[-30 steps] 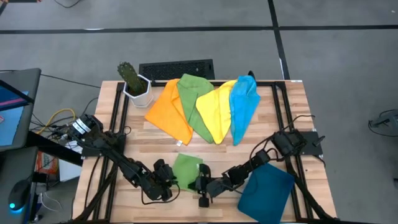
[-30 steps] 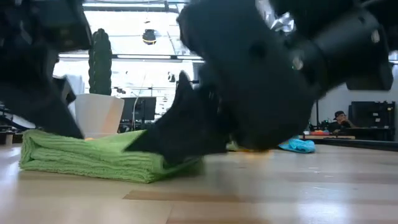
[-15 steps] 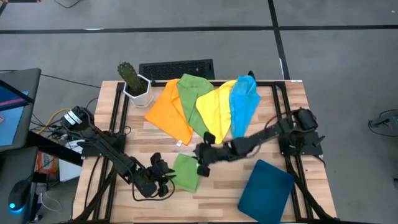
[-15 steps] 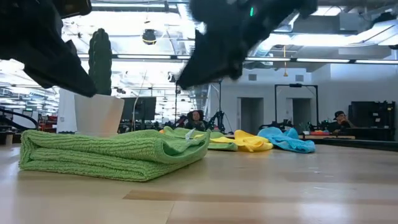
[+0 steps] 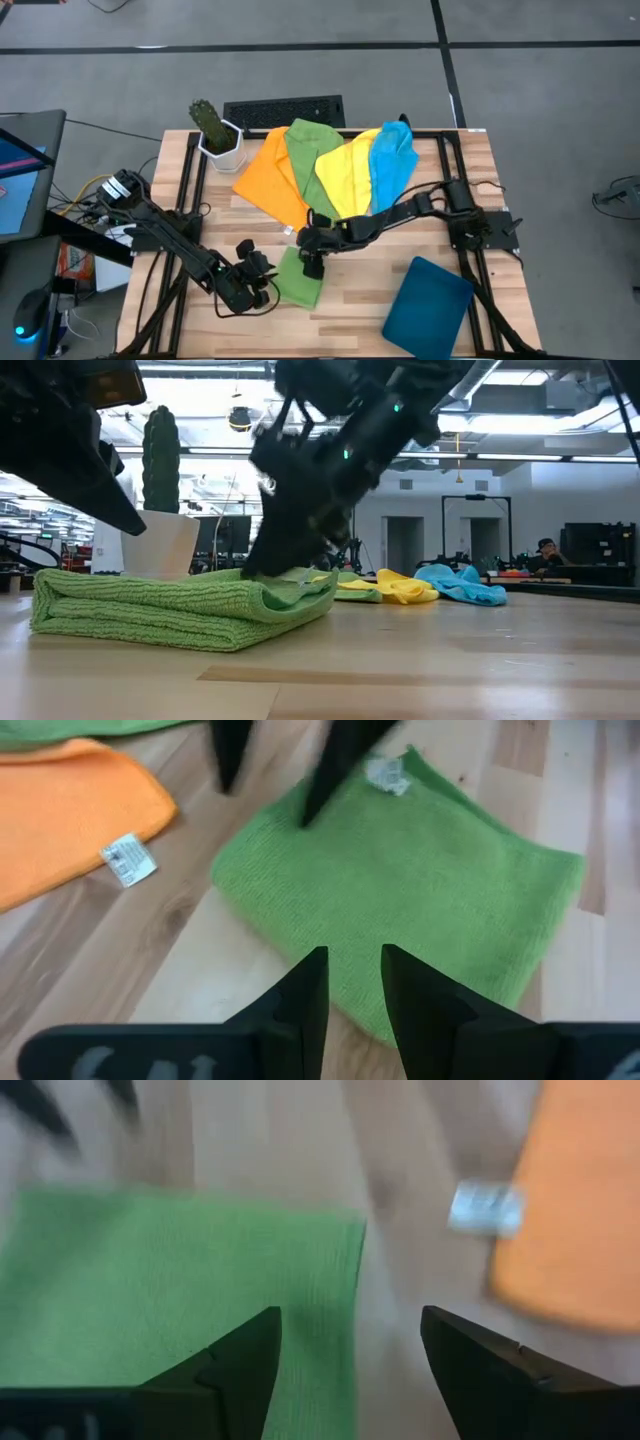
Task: Fold microfiber towels
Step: Put the folded green microfiber towel into the blue bin
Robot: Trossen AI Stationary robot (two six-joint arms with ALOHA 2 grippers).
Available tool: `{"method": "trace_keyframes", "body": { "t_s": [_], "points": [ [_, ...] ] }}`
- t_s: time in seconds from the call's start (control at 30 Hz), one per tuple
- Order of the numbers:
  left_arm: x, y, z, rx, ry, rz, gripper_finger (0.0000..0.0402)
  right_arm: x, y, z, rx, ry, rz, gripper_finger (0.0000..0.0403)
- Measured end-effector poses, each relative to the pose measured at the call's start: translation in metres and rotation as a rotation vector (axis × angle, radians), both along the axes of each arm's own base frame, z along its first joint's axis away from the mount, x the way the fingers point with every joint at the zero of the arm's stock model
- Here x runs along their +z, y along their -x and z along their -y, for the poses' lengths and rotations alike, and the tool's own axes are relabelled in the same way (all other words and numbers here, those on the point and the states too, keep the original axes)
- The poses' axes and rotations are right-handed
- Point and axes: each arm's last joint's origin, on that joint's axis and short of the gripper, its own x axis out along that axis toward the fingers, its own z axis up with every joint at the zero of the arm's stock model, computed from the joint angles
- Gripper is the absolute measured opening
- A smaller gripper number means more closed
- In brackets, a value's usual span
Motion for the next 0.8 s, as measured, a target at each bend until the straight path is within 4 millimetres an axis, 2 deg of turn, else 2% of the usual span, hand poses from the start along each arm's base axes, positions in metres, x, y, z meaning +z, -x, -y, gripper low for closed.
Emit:
{"method": "trace_keyframes", "body": {
  "t_s": [0.27,0.4,0.6,0.67,0.8],
  "points": [
    [-0.001,0.001,0.001,-0.003,0.005,-0.012,0.0088,-0.023,-0.007,-0.006,-0.011,-0.059,-0.079,0.0242],
    [-0.001,0.002,0.001,-0.005,0.006,-0.015,0.0088,-0.025,-0.003,-0.010,-0.012,-0.041,-0.108,0.0179],
    [-0.001,0.002,0.000,-0.005,0.005,-0.015,0.0088,-0.026,-0.001,-0.015,0.005,-0.045,-0.130,0.0029],
    [-0.001,0.002,0.001,-0.009,0.009,-0.019,0.0088,-0.026,0.000,-0.015,0.003,-0.052,-0.130,0.0019],
    [0.000,0.002,0.001,-0.015,0.017,-0.026,0.0088,-0.009,0.006,-0.015,-0.004,-0.068,-0.139,0.0019]
  ]
}}
